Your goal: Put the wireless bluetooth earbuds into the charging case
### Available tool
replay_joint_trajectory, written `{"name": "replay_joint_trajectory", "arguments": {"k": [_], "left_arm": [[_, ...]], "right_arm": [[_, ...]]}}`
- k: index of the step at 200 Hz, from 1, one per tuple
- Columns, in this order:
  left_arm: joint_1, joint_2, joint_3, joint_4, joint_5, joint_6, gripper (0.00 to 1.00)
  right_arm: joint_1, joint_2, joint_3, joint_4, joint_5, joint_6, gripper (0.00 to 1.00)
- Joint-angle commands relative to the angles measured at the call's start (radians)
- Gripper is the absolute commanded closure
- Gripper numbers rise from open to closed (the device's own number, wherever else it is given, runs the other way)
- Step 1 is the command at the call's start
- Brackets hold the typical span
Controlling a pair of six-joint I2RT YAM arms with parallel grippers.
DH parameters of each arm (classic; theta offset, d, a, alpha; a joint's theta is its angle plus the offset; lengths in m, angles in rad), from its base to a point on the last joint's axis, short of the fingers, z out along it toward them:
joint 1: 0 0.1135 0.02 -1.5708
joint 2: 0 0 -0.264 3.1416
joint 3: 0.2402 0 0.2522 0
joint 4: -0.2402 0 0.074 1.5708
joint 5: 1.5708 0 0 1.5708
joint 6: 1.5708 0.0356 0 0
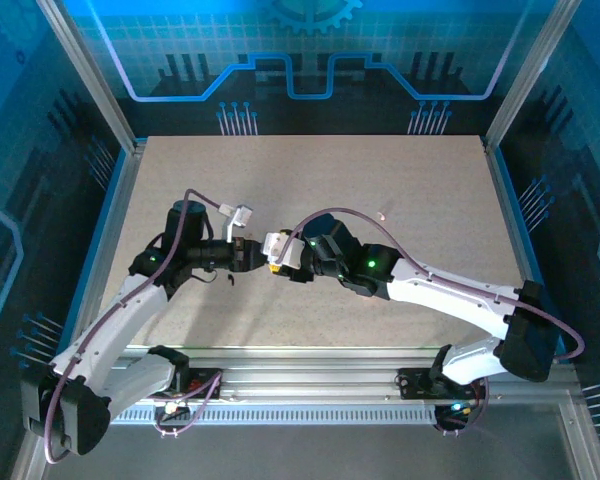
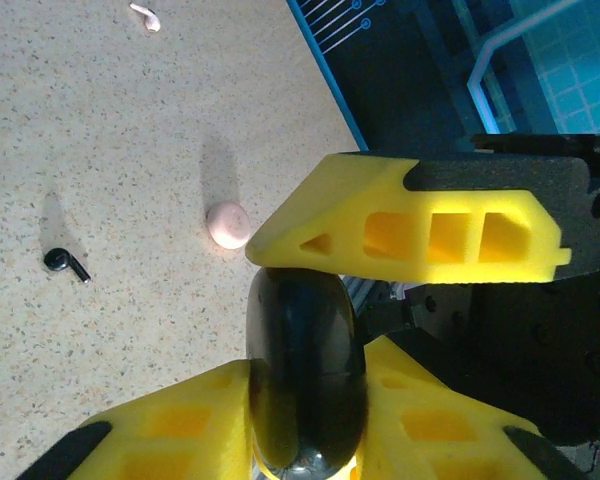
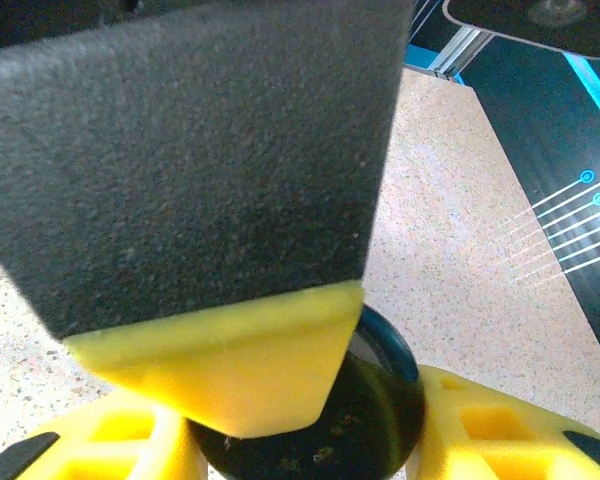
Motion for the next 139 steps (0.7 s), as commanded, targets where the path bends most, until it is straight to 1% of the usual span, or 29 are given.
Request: {"name": "replay_joint_trajectory", "arguments": {"k": [1,10,19,36,69,85,113,139], "left_arm": [[-0.012,0.000,0.030,-0.010,0.012,0.029,0.79],[-0.012,-0.001,0.030,-0.012,0.003,0.036,0.81],[-0.012,-0.003,0.030,-0.010,-0.006,0.045,0.83],[-0.012,-0.007,0.020,0.008,-0.017,0.063,0.84],[-0.012,-0.046,-0.040,0.117,0.007,0.124,0.83],[-0.012,-0.097,-0.090,0.191,0.016,0.168,0.83],[-0.012,-0.178,-0.159,0.286,0.056,0.269,0.83],[-0.013,-0.210,-0.183,0.299,0.093,0.346,0.84]], "right_arm": [[0.013,0.006,0.031,0.024,-0.002,0.010,0.58],[0.013,0.002,0.026,0.027,-0.001,0.013,0.57],[0.012,-0.005,0.019,0.031,0.000,0.016,0.52],[0.007,-0.027,0.005,0.031,-0.010,0.025,0.45],[-0.045,-0.117,-0.053,0.033,-0.105,0.067,0.34],[-0.108,-0.186,-0.107,0.038,-0.249,0.080,0.29],[-0.232,-0.253,-0.175,0.053,-0.485,0.165,0.27],[-0.293,-0.253,-0.166,0.028,-0.617,0.187,0.27]]}}
